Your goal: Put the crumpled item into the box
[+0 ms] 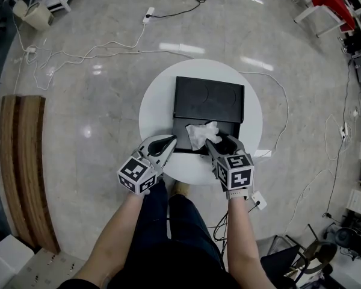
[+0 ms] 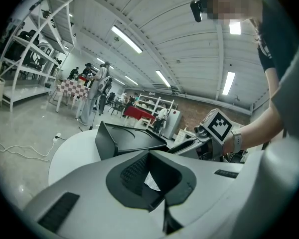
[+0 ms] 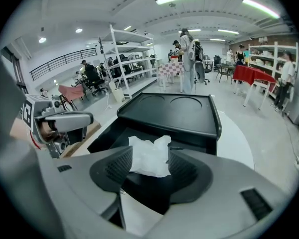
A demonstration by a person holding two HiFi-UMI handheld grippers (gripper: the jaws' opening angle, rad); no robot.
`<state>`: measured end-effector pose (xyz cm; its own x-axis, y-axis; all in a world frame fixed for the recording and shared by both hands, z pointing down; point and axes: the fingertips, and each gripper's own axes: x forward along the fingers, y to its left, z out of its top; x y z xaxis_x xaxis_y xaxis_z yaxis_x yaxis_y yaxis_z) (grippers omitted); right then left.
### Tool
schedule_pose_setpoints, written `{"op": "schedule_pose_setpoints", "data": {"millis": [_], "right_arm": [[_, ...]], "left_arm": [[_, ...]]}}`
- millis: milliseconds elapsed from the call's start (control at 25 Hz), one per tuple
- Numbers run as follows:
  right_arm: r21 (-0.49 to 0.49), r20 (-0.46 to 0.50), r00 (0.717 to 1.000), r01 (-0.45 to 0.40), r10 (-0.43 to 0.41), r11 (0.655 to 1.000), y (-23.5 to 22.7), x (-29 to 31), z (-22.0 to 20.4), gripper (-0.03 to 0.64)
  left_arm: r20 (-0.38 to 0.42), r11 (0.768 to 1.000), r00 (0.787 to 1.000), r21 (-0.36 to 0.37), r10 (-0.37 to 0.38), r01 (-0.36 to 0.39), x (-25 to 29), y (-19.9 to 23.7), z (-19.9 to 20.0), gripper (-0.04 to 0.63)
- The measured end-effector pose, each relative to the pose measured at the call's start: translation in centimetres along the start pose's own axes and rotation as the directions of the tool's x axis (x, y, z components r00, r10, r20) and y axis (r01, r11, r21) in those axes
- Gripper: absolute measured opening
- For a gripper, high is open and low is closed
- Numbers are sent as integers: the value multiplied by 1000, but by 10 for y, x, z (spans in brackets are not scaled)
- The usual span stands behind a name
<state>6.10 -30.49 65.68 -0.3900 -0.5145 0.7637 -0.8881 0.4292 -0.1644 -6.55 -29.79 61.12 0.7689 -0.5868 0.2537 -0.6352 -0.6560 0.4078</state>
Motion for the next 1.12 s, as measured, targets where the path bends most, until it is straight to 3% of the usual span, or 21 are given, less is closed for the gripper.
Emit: {"op": "schedule_pose_setpoints", "data": {"millis": [280, 360, 480, 560, 680, 800, 1120], "right_arm": [[-14, 57, 998, -26, 27, 1000, 6, -17, 0, 199], [-20, 82, 996, -31, 33, 999, 8, -24, 1, 124], [-23, 108, 993, -47, 49, 999, 12, -33, 2, 118], [-18, 118, 992, -52, 54, 998, 11, -40, 1, 71], [-19, 138, 989, -59, 61, 998, 12, -53, 2, 69], [-33, 165, 984, -63, 68, 997, 16, -65, 4, 16], [-73, 236, 967, -86, 102, 994, 31, -98, 15, 6]], "left_arm": [[5, 1000, 1000, 7, 4, -4, -2, -15, -3, 12], [6, 1000, 1000, 11, 6, -6, -5, -20, -3, 12], [14, 1000, 1000, 18, 11, -11, -7, -27, -1, 12], [18, 1000, 1000, 21, 15, -15, -8, -31, 0, 12], [20, 999, 1000, 32, 21, -22, -10, -40, 4, 12], [29, 999, 999, 42, 28, -30, -16, -47, 11, 12], [64, 997, 997, 61, 45, -49, -30, -61, 30, 12]]}}
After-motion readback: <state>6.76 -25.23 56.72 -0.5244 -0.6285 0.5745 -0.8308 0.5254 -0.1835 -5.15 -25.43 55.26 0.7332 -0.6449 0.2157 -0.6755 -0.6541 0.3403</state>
